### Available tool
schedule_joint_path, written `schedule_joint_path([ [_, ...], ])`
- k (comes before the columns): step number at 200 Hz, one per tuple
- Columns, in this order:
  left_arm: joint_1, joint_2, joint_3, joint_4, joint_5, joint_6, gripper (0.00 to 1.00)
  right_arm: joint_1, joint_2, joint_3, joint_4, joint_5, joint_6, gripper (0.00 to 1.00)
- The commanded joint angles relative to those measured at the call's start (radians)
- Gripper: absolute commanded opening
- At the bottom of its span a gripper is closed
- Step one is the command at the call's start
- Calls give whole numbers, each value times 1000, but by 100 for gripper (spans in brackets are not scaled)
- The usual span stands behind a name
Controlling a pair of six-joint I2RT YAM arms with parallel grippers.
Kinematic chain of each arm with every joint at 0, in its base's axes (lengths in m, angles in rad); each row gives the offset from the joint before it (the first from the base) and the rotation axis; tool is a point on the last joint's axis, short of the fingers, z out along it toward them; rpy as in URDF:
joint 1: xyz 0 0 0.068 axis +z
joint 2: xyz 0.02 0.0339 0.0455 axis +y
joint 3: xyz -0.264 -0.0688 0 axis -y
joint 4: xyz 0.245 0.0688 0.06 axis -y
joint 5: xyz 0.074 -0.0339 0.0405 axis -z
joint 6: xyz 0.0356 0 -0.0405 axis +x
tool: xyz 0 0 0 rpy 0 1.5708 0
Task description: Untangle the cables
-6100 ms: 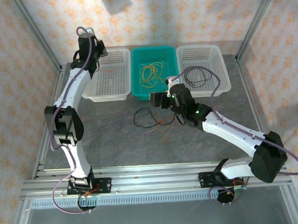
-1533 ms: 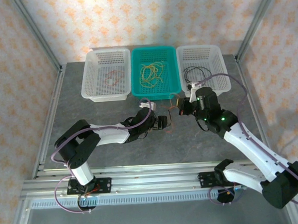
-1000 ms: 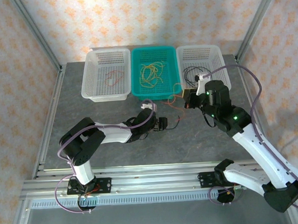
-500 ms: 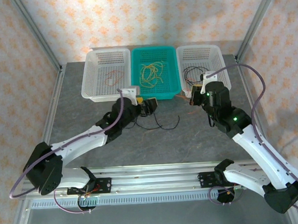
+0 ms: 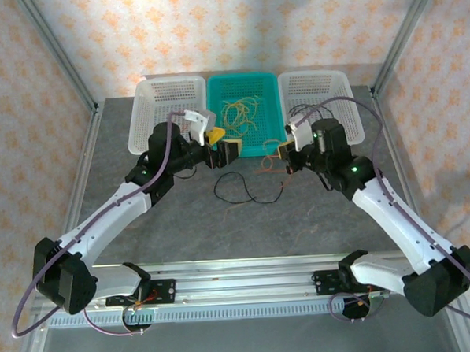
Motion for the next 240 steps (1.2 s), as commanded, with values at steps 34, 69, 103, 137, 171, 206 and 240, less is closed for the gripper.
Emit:
schedule_joint_path([
  [34,3,56,45,-81,236,70,75,-7,97,84,-28,-336,-103,0],
  [69,-13,80,36,-110,292,105,73,-7,102,74,-26,-406,-107,0],
  [103,-25,124,56,-131,330,124,69,-7,108,92,-75,-455,-137,0],
  [137,-27,146,63,-119,328,129,61,-7,122,113,-128,-465,-163,0],
  [171,-28,163,67,-139,350,149,45,-7,109,101,-110,-456,-149,0],
  [206,-27,154,59,-137,344,150,16,-7,114,100,-116,-430,-148,0],
  [240,-28,127,46,-122,301,136,0,-7,103,95,-90,-416,-124,0],
])
